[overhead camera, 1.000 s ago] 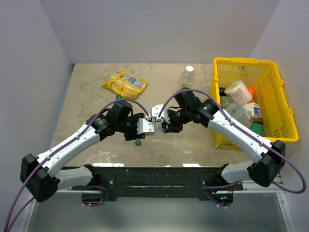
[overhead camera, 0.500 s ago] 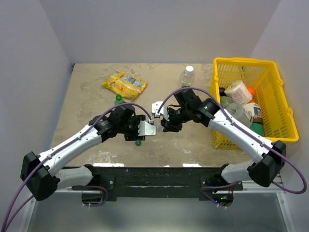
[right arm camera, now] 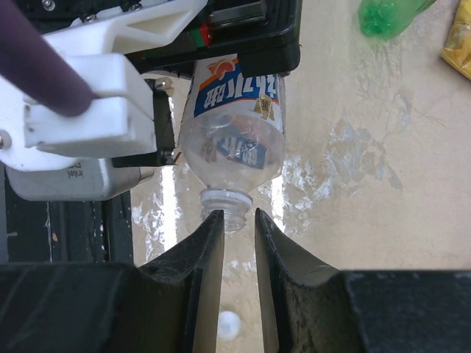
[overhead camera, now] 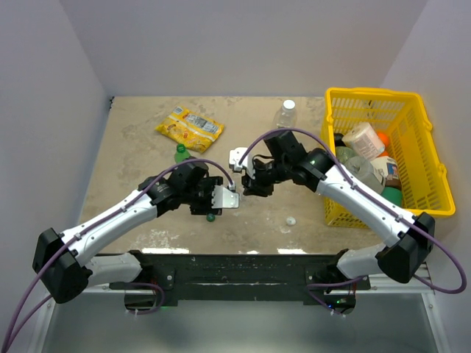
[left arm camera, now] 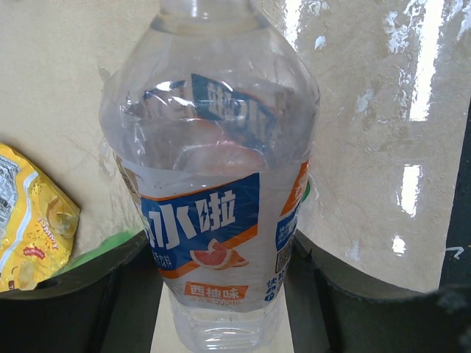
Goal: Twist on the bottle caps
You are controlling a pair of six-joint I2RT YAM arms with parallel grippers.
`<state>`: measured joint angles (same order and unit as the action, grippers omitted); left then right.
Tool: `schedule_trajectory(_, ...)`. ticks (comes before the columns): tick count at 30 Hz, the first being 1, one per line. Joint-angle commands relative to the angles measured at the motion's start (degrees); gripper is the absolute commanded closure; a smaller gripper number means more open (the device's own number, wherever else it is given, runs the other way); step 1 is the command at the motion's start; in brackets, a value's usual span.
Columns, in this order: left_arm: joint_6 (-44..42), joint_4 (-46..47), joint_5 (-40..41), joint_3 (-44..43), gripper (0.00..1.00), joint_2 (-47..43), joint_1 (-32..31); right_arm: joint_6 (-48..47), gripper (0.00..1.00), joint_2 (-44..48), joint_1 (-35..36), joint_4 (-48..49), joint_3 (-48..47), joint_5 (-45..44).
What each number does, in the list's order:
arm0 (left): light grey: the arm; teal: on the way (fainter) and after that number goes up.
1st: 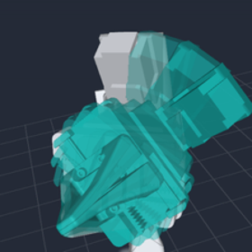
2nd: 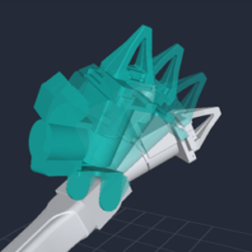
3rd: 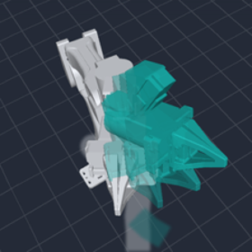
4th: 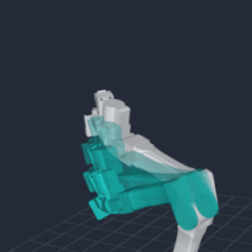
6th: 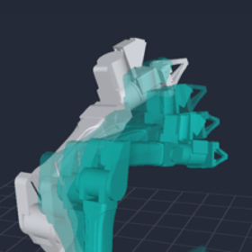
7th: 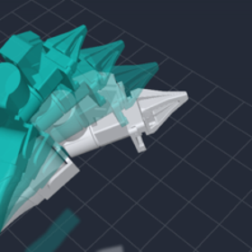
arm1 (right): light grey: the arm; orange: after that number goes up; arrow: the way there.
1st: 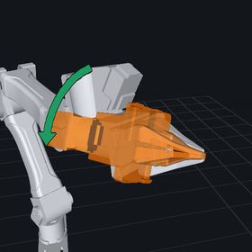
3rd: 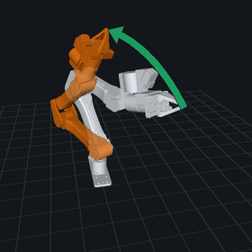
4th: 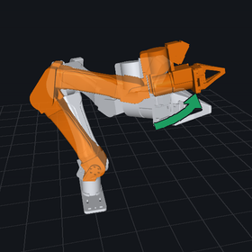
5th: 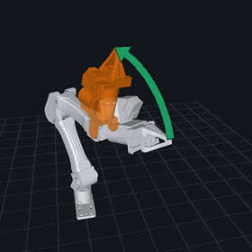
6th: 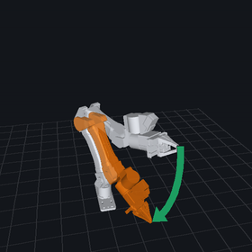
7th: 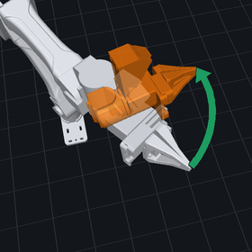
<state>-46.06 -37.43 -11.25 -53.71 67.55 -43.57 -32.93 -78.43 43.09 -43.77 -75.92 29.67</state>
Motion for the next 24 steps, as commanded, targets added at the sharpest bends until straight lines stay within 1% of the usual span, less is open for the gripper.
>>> schedule_trajectory(1,-0.2,-0.5,-0.2,-0.6,1.0,-1.3,-0.2,4.0,0.74,0.8,-1.1,3.7,1.2,-1.2)
schedule_trajectory(4,-0.1,-2.0,-0.4,1.9,1.0,-3.7,-0.1,6.0,0.72,1.4,-4.2,4.0,3.2,-0.8)
schedule_trajectory(6,0.5,-3.1,-1.4,3.3,1.0,-5.6,0.0,5.0,0.68,2.1,-5.2,2.4,4.0,-1.5)
schedule_trajectory(7,0.7,-3.3,-1.7,4.3,1.0,-6.1,0.0,3.6,0.64,2.4,-5.2,1.6,5.2,-2.1)
schedule_trajectory(8,1.1,-3.5,-2.5,4.8,1.0,-6.6,0.1,0.4,0.62,3.4,-5.1,1.0,6.0,-4.6)
schedule_trajectory(13,4.4,-2.9,-5.6,4.9,1.0,-8.0,1.9,-7.6,0.57,4.1,-5.3,-6.0,11.1,-16.2)
schedule_trajectory(14,4.9,-2.5,-7.3,4.5,1.0,-8.0,2.3,-11.0,0.56,4.5,-5.3,-7.2,12.0,-17.3)
schedule_trajectory(15,6.1,-2.0,-8.3,4.2,1.0,-8.4,3.1,-13.4,0.54,5.3,-5.3,-10.7,12.8,-18.6)
schedule_trajectory(16,6.9,-1.5,-9.0,3.5,1.0,-8.6,3.6,-16.0,0.49,5.7,-5.3,-12.7,14.1,-19.0)
schedule_trajectory(17,7.9,0.0,-10.0,3.3,1.0,-8.7,3.9,-20.6,0.47,6.4,-5.3,-14.4,14.9,-19.7)
schedule_trajectory(19,10.6,1.4,-11.2,2.7,1.0,-9.3,5.2,-25.8,0.41,8.4,-5.2,-19.2,17.4,-21.4)
schedule_trajectory(20,11.5,2.9,-11.9,2.6,1.0,-9.3,5.7,-30.3,0.4,9.0,-5.2,-20.1,18.4,-22.5)
schedule_trajectory(22,13.9,4.3,-12.7,2.5,1.0,-9.5,7.5,-34.7,0.37,10.2,-5.2,-23.6,20.5,-24.1)
schedule_trajectory(23,14.4,5.3,-13.6,2.6,1.0,-9.5,8.1,-39.2,0.37,10.4,-5.3,-24.6,21.2,-24.7)
schedule_trajectory(24,15.5,5.8,-14.1,2.6,1.0,-9.6,8.8,-41.1,0.37,10.4,-5.3,-25.6,21.9,-25.5)
